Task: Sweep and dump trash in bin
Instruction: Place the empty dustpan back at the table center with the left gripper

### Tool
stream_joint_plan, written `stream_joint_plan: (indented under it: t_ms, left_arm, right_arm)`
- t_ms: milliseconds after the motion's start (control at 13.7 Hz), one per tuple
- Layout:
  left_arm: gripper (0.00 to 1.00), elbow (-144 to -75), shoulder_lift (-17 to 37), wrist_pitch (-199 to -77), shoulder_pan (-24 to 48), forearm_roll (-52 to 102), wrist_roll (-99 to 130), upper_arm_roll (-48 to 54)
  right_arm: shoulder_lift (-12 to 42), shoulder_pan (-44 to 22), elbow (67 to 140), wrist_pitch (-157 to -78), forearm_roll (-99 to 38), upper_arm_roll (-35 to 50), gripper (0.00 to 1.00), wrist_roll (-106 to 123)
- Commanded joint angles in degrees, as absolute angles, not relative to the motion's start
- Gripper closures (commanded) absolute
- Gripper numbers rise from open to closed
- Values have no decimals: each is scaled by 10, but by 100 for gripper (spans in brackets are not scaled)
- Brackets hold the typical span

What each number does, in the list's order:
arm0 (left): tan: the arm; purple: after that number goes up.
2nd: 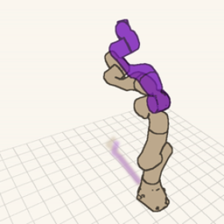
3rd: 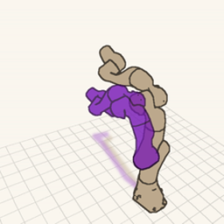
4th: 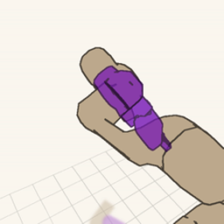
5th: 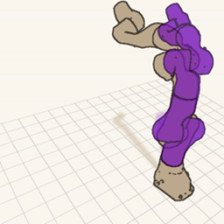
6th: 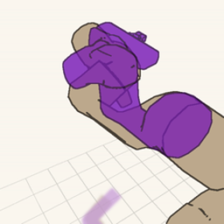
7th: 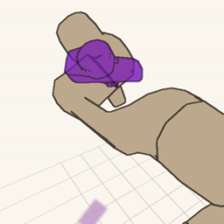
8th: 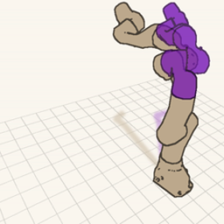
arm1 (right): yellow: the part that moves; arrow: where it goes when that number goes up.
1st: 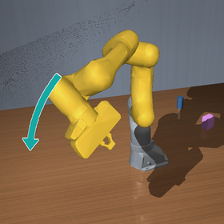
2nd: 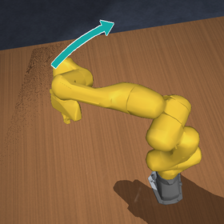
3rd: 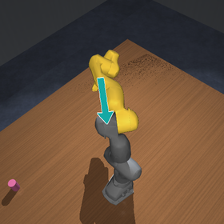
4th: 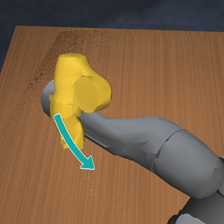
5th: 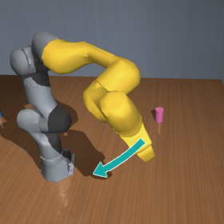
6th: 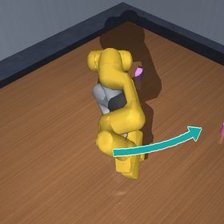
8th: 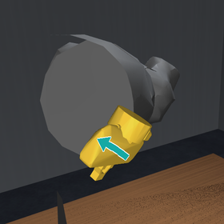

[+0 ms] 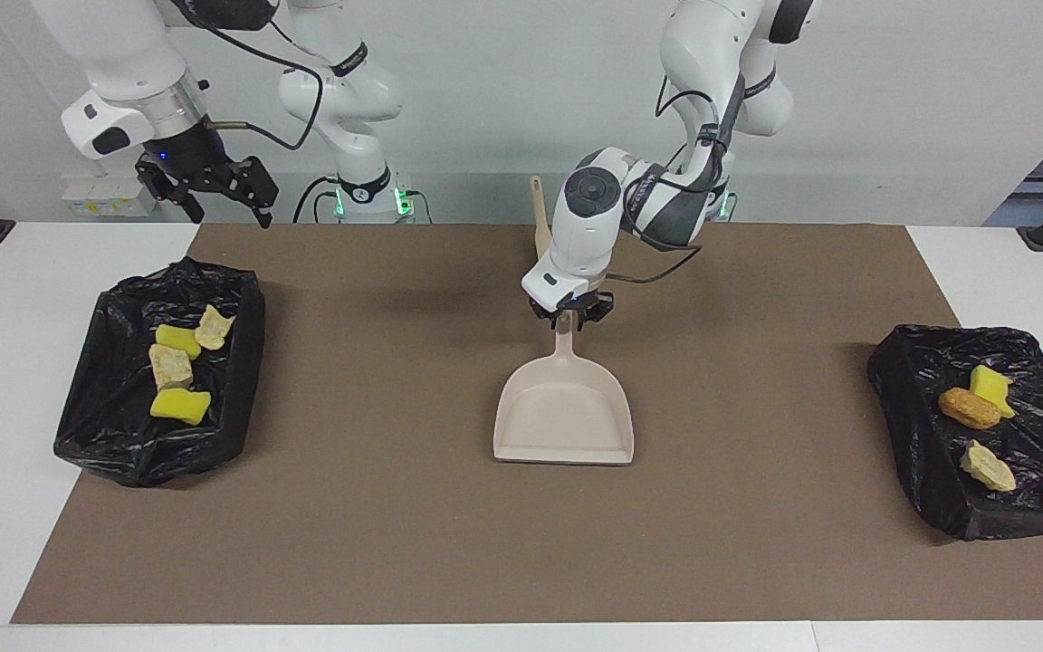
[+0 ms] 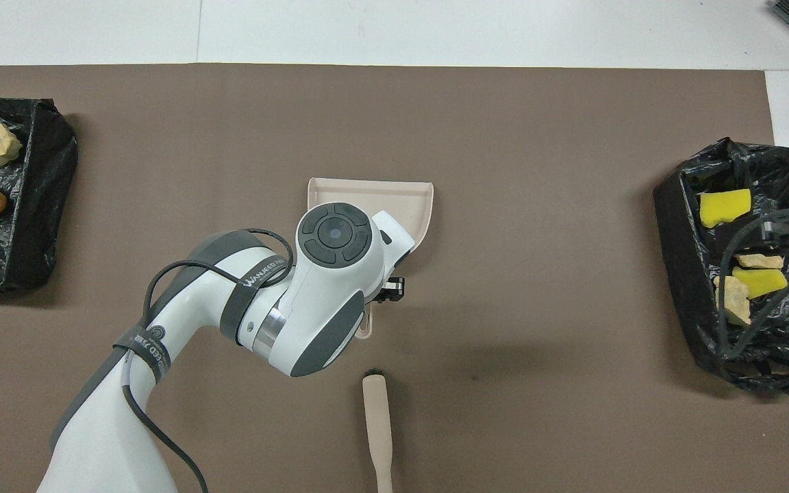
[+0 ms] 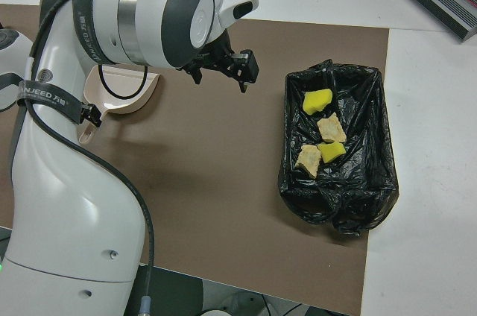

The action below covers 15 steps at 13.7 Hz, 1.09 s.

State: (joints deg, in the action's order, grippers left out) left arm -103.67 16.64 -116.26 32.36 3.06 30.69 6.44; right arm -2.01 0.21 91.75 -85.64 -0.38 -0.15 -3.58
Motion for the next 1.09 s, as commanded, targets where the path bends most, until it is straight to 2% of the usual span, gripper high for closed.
stream_joint_plan:
  t_ms: [0,146,583,875,1021]
  left_arm:
    - [0,-1036,136,-1141,299,34,307,59]
    - [0,-1036,113,-1123,267,20,268,58]
    - [0,-1022,20,-1092,86,4,-17,54]
    - [0,-902,19,-980,5,4,-139,54]
    - [0,-882,16,-935,-6,4,-160,48]
  right_arm:
    - [-27,-2,925,-857,7,-3,0,-18]
    - [-29,-3,921,-853,5,-7,0,-18]
    - [-28,-3,885,-825,9,-25,0,-3]
    - [-33,-3,890,-818,9,-30,0,6]
    - [-33,5,887,-810,10,-30,0,8]
